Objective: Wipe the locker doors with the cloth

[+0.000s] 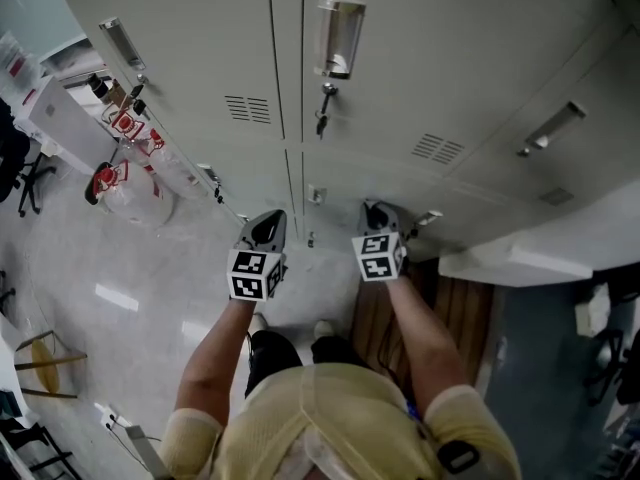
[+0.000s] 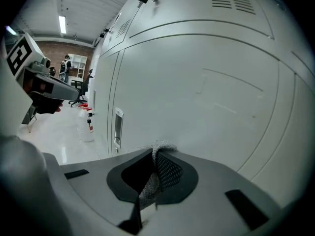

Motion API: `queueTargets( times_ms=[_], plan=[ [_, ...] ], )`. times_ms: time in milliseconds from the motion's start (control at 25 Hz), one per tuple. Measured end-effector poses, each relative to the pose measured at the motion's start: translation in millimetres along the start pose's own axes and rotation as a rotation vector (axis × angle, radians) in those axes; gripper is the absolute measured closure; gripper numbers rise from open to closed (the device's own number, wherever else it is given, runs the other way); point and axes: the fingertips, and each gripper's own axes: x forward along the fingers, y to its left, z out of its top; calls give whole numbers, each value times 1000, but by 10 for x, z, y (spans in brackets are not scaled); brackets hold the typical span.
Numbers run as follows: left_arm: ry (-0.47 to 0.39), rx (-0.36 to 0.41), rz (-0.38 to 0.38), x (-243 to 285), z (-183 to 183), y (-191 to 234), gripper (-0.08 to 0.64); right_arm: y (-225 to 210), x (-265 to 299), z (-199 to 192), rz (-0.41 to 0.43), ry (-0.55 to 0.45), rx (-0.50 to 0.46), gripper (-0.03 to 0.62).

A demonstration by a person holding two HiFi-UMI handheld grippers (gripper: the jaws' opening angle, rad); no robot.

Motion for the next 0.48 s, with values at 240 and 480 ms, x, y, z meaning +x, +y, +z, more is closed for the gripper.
queueTargets(
  times_ms=[240, 480],
  plan=[
    [5, 3, -28, 127, -7, -145, 558, -204, -87, -141, -31, 15, 20, 588],
    [4, 14, -56, 233, 9, -286, 558, -440, -182, -304, -74, 45, 31, 588]
  ],
)
